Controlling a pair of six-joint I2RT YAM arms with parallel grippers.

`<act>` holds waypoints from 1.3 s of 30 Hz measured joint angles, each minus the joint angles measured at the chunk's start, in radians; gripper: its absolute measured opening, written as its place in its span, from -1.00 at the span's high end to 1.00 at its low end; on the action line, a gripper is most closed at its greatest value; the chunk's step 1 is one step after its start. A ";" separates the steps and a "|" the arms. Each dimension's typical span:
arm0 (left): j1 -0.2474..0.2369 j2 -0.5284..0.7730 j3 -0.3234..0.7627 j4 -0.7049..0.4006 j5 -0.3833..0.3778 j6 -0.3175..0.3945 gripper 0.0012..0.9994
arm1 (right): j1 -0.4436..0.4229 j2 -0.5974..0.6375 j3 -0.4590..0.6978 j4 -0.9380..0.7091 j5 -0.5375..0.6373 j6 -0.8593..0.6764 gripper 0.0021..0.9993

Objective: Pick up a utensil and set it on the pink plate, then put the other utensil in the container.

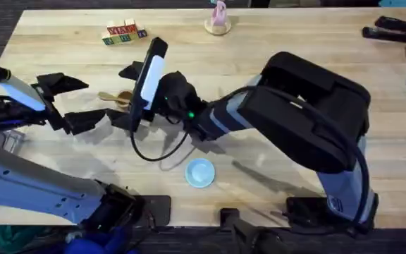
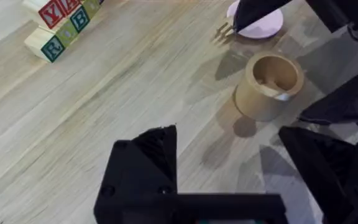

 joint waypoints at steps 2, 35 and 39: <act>0.000 0.000 0.000 0.000 0.000 0.000 -0.99 | 0.000 0.000 0.000 0.000 0.000 0.000 -0.99; 0.000 -0.277 0.160 -0.257 -0.011 -0.137 -0.99 | -0.131 -0.542 0.000 -0.897 0.000 -0.052 -0.99; 0.000 -0.380 0.160 -0.257 -0.023 -0.213 -0.99 | -0.178 -0.644 0.000 -1.090 0.000 -0.053 -0.99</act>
